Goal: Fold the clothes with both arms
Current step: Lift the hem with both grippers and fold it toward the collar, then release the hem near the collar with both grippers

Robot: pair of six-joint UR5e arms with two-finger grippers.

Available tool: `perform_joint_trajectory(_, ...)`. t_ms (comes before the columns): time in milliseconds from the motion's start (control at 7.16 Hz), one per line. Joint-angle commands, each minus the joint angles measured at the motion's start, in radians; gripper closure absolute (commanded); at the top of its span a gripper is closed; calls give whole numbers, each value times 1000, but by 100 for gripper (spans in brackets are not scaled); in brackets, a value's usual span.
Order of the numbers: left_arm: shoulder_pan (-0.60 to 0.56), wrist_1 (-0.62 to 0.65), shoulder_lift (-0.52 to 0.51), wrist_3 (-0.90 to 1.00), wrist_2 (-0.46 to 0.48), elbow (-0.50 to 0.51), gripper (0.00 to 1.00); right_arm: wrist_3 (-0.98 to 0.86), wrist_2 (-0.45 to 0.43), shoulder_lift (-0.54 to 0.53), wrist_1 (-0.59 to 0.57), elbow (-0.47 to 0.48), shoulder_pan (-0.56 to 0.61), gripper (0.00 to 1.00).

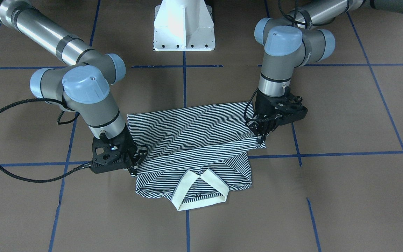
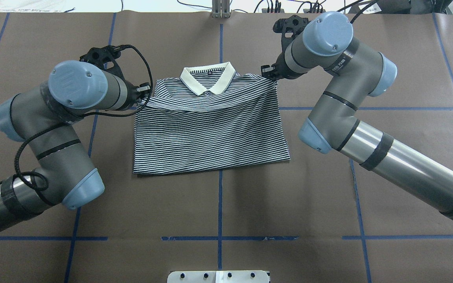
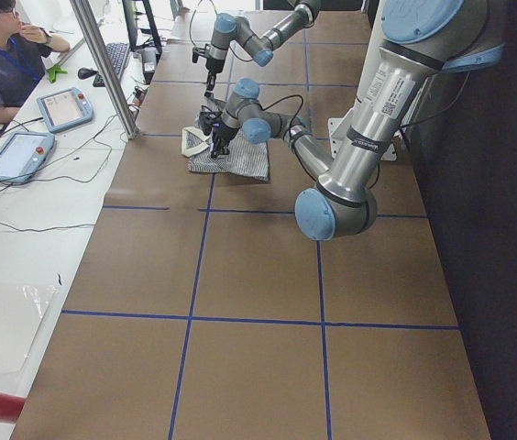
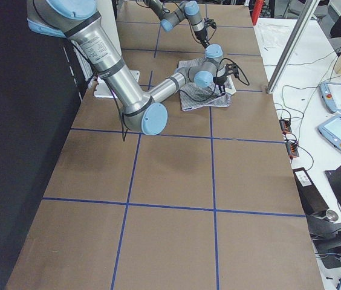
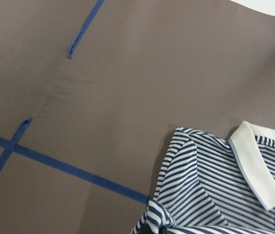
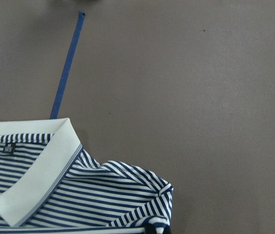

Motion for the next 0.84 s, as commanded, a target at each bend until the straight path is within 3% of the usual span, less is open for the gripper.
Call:
perform_joint_trajectory(0,-21,-123,-13,1,1,132,100,-1,0,53,59,-117,25,100)
perform_joint_trajectory(699,-22,-134,-28,-1,0,149,100,1,0,59,59,-148,34,100)
